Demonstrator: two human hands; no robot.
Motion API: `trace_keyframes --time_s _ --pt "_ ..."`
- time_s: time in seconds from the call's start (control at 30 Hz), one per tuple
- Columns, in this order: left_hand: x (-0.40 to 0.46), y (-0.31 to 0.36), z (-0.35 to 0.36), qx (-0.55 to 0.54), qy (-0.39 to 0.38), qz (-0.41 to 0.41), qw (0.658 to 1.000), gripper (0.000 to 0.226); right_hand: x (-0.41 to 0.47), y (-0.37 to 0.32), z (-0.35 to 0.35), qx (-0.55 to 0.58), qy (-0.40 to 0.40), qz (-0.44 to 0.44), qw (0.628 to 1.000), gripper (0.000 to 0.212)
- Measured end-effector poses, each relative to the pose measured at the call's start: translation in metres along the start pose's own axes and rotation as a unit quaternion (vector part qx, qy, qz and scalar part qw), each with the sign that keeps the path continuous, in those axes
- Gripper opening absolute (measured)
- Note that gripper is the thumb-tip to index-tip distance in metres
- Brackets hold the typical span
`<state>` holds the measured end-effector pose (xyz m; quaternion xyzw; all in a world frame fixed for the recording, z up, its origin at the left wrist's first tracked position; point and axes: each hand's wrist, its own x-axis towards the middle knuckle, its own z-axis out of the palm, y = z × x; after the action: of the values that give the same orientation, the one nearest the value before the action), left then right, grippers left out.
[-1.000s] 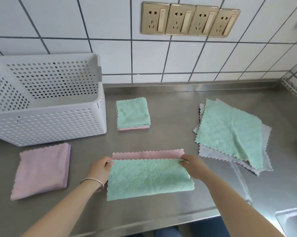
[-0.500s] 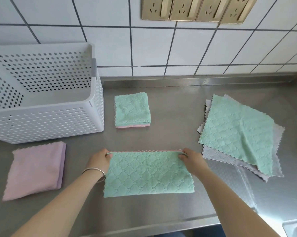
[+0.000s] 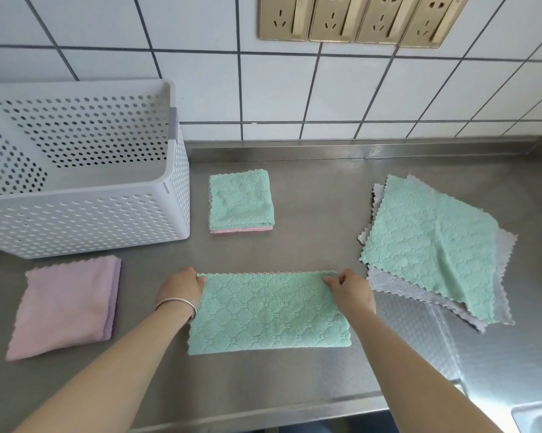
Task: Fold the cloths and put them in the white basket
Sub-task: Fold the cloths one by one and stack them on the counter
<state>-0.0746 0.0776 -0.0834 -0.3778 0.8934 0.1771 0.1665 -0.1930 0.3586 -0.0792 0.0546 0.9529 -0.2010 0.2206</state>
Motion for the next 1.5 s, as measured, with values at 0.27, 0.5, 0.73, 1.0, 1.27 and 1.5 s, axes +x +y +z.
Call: trace_keyframes --time_s 0.27,0.5,0.73,1.0,1.27,1.5 --pt "-0.052 0.05 0.031 0.063 0.154 0.271 0.948 0.034 -0.047 0.032 -0.003 0.166 0.077 0.068 0.981 0.026" --pt "-0.064 0.064 0.074 0.226 -0.01 0.369 0.902 0.069 -0.075 0.027 0.009 0.076 -0.013 0.072 0.994 0.034" --pt "-0.064 0.069 0.069 0.19 -0.039 0.388 0.901 0.086 -0.08 0.024 0.005 0.028 -0.074 0.115 0.99 0.019" --pt "-0.085 0.097 0.033 0.025 -0.046 0.313 0.948 0.07 -0.1 0.015 0.018 0.108 0.113 -0.006 0.988 0.006" --pt "-0.089 0.097 -0.01 -0.392 -0.179 0.031 0.902 0.031 -0.131 -0.045 0.053 0.112 0.21 -0.369 0.899 0.029" --pt "-0.076 0.035 -0.006 -0.333 -0.076 0.008 0.94 0.04 -0.126 -0.04 0.087 -0.075 0.079 -0.36 0.927 0.094"
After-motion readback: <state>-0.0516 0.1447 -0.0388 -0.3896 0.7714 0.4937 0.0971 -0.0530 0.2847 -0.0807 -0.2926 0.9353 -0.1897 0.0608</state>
